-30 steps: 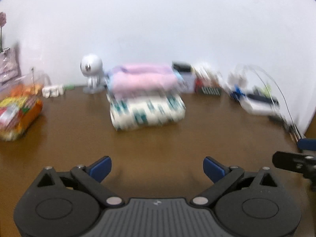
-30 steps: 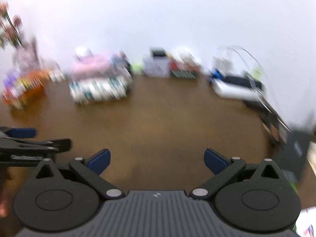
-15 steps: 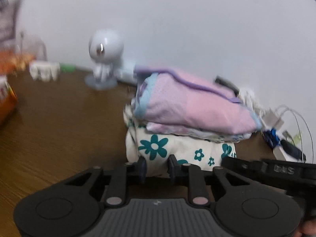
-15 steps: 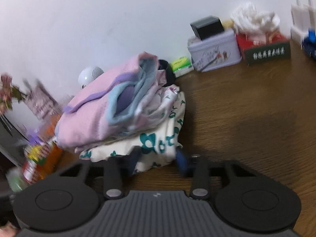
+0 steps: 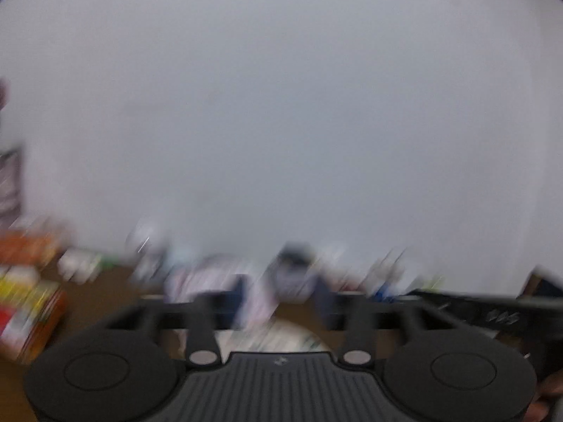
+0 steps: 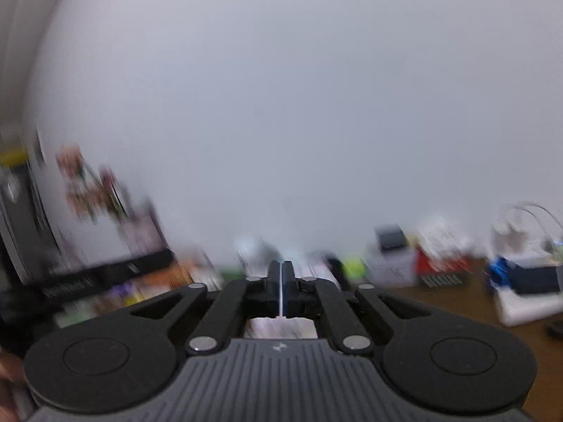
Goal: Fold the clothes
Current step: 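Grasp the cream floral shirt with the left tool while the right tool grasps it too, then lift the shirt high with both tools to shake it open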
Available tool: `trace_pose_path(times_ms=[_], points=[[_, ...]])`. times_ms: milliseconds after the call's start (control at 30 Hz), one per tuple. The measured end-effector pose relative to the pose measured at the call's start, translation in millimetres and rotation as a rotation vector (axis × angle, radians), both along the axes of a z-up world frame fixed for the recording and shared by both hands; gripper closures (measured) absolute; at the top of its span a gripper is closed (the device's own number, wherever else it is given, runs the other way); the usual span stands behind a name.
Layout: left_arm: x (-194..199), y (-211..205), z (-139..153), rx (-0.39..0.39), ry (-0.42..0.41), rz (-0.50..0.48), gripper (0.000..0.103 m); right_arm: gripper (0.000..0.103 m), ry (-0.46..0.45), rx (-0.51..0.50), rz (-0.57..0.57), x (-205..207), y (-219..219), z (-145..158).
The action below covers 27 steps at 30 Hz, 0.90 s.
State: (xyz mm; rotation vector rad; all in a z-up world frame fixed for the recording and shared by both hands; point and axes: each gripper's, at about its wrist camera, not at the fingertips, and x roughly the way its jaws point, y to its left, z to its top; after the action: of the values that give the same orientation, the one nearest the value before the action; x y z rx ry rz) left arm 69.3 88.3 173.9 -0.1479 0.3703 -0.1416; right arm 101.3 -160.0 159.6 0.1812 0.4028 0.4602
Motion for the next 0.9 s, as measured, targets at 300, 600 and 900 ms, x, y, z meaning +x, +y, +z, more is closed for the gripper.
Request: trace_pose_path(times_ms=[300, 600, 900], points=[[10.1, -10.2, -123.0, -0.064, 0.306, 0.003, 0.039, 0.030, 0.282, -0.064, -0.011, 42.0, 9.2, -123.1], [53.2, -46.9, -153.9, 0.040, 0.335, -0.051, 0.095, 0.075, 0.328, -0.160, -0.101, 93.8, 24.2, -158.2], [-40.9, -1.4, 10.0, -0.087, -0.062, -0.072, 0.100, 0.102, 0.073, 0.102, -0.011, 8.7, -6.7, -12.3]])
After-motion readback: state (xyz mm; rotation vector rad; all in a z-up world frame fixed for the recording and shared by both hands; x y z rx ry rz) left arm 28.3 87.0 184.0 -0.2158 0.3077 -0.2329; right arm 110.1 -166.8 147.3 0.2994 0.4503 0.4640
